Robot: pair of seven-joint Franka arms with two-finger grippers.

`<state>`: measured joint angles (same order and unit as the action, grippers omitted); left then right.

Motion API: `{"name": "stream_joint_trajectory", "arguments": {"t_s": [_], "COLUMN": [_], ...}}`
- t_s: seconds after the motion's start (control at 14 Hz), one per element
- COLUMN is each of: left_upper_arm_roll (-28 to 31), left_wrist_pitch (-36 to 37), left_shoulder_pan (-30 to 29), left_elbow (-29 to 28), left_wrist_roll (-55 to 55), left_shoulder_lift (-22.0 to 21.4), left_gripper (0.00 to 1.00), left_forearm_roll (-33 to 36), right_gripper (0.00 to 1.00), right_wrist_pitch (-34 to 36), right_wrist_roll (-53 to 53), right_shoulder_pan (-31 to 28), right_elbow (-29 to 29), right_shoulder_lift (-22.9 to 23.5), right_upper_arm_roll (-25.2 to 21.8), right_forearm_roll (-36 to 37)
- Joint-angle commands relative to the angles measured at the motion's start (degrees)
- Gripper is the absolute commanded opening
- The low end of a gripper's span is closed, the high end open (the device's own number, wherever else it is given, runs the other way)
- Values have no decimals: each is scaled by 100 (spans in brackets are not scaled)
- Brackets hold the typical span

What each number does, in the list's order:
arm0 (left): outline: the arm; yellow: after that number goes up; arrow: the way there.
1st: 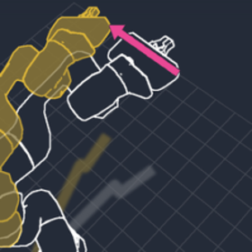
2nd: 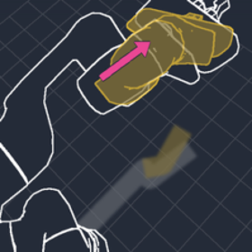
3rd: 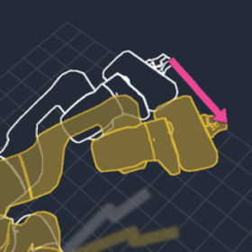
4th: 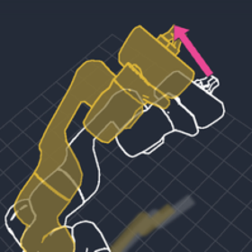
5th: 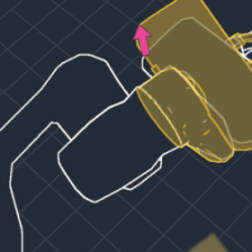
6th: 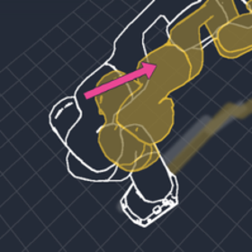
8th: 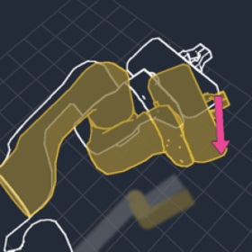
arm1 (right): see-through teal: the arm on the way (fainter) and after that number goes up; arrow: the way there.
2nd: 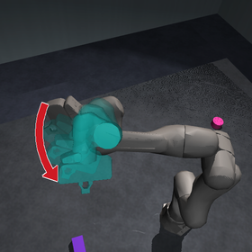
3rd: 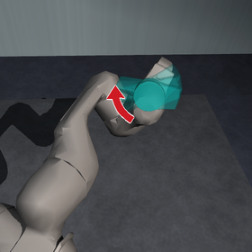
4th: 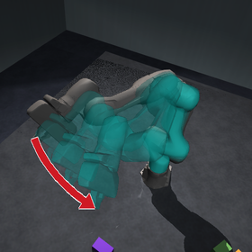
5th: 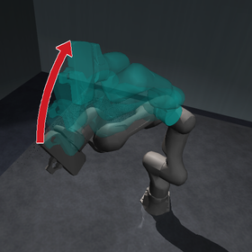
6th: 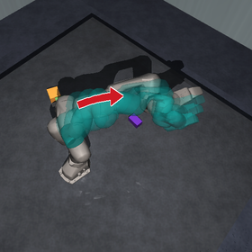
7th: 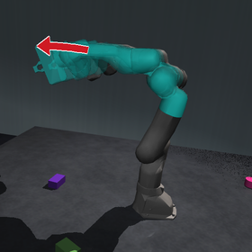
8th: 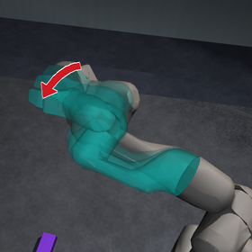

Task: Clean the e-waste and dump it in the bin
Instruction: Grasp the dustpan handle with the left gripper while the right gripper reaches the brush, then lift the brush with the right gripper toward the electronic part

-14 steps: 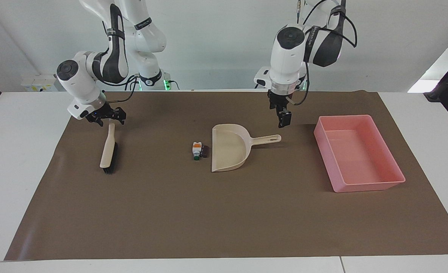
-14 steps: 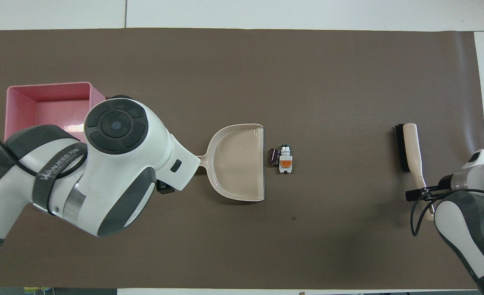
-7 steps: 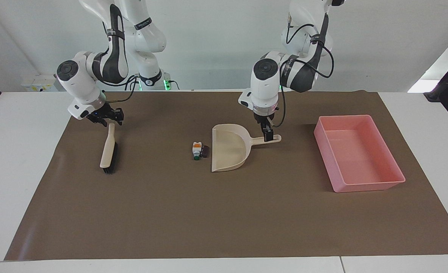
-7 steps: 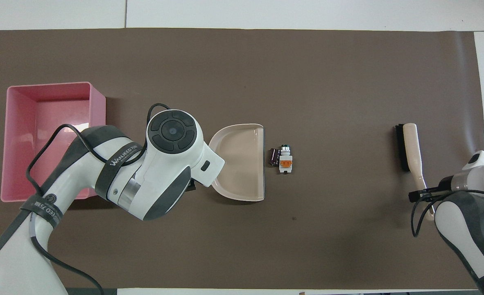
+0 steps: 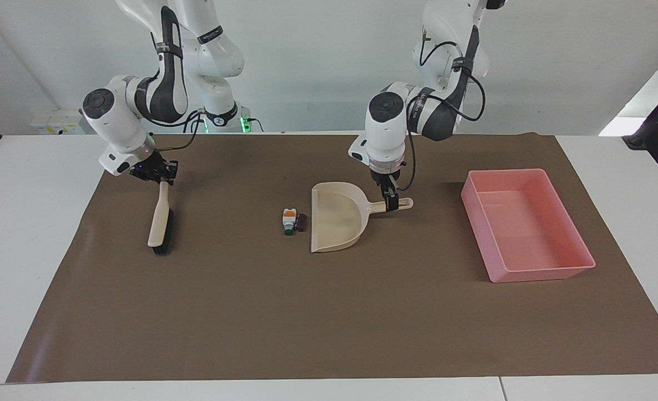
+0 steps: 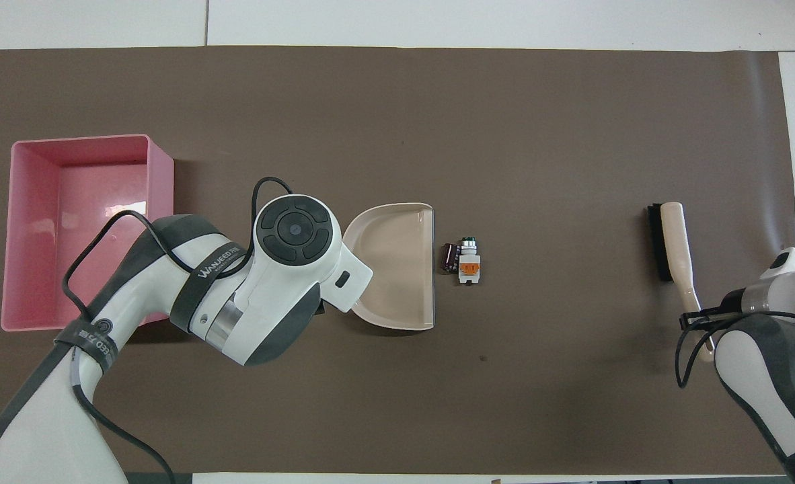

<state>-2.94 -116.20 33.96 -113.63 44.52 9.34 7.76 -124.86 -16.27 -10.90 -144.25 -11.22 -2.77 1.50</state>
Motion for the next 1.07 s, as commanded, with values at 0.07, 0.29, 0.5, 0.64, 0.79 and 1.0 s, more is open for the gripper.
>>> {"name": "stream_joint_trajectory", "arguments": {"t_s": [0.07,0.29,0.5,0.64,0.79,1.0], "left_upper_arm_roll": [83,74,91,83,100,83], "left_wrist_pitch": [-323,-394,-482,-421,-403,-473], "left_shoulder_pan": [208,199,321,348,445,454], "left_elbow": [-80,-106,-106,-106,-150,-132], "left_wrist_roll": [-487,-672,-778,-787,-796,-1042], "left_shoulder_lift": [287,331,331,322,305,314], "left_gripper": [98,98,94,83,56,0], "left_forearm_roll": [191,191,199,199,217,786], "right_gripper": [0,0,0,0,0,0], "right_wrist_pitch": [321,883,1288,1386,1360,1351], "right_wrist_roll": [272,807,1545,2229,2758,3085], "right_shoulder_pan": [96,657,1290,1826,2284,2671], "right_elbow": [370,879,1126,1197,1197,1179], "right_shoulder_lift": [-38,-47,-64,-64,-73,-100], "right_upper_arm_roll": [101,110,110,110,110,146], "right_forearm_roll": [52,61,184,184,184,184]}}
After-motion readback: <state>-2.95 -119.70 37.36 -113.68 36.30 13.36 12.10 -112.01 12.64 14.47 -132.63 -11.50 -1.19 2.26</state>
